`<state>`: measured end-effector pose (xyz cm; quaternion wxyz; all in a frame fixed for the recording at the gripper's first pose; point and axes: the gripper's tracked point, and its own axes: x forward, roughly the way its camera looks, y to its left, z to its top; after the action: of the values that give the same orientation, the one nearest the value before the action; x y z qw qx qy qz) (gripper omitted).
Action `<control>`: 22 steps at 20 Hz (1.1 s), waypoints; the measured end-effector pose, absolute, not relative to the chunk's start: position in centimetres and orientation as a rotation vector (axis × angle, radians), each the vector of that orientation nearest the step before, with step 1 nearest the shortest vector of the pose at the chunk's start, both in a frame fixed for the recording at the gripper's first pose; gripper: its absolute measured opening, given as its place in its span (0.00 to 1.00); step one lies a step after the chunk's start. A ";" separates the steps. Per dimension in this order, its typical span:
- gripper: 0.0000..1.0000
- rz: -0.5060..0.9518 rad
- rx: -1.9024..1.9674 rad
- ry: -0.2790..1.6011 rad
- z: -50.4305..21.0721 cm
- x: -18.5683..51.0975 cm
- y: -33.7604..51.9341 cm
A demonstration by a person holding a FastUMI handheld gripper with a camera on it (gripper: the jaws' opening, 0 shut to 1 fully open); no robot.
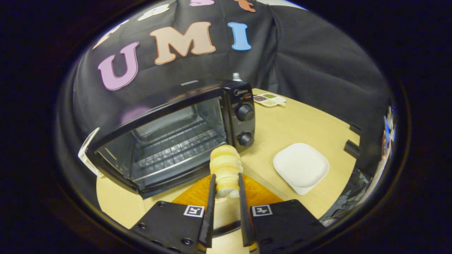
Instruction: Open the toaster oven, put the food inside, and close the toaster oven door.
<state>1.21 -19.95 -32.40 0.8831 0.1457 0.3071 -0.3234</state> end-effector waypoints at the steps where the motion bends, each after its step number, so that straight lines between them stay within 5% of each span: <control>1: 0.35 -0.668 0.318 0.625 -32.5 2.2 -19.6; 15: 0.36 -0.533 0.395 0.544 -34.8 12.6 -18.3; 22: 0.64 -0.520 0.325 0.529 -33.7 10.8 -18.5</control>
<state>10.85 -18.45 -33.70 0.9191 0.1583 0.2573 -0.2530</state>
